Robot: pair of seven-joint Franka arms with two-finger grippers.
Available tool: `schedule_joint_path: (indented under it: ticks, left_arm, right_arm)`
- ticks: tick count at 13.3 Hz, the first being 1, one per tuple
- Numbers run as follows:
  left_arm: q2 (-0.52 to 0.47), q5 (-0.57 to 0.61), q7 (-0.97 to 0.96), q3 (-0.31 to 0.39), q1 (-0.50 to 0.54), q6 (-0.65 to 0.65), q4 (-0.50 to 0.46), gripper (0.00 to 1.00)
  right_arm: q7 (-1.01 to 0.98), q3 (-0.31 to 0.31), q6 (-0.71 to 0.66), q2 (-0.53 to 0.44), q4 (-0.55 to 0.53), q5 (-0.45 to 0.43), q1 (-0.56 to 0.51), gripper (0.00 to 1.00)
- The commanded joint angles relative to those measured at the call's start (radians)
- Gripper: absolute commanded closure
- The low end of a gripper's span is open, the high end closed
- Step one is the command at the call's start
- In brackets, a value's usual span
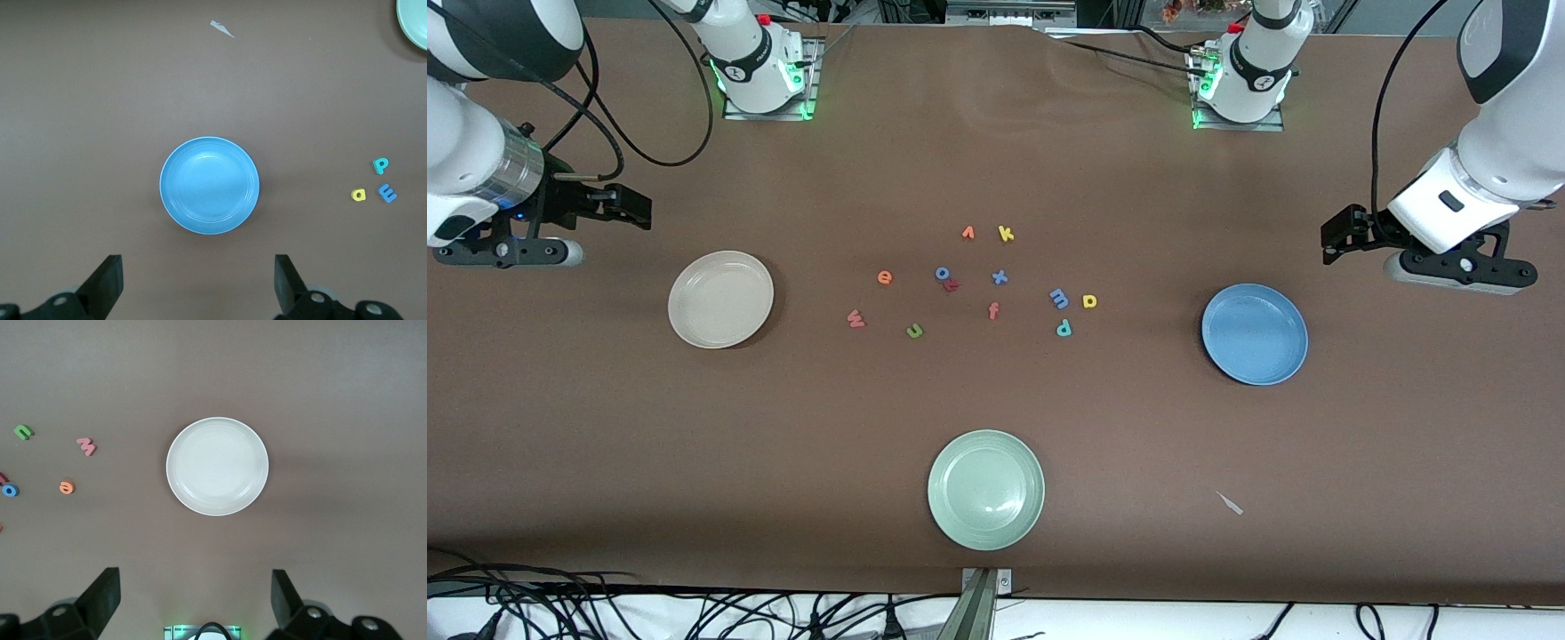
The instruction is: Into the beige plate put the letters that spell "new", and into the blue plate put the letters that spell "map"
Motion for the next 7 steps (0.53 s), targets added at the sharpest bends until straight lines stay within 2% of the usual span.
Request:
schedule_joint_path:
  ticks: [1, 7]
  left_arm:
    - [0.002, -0.024, 0.009, 0.001, 0.003, -0.021, 0.018, 0.00]
    - [0.029, -0.026, 0.006, 0.001, -0.007, -0.008, 0.019, 0.00]
  right_arm:
    - [-0.001, -0.001, -0.013, 0.008, 0.019, 0.015, 0.002, 0.00]
    - [-0.004, 0.000, -0.016, 0.008, 0.019, 0.015, 0.002, 0.00]
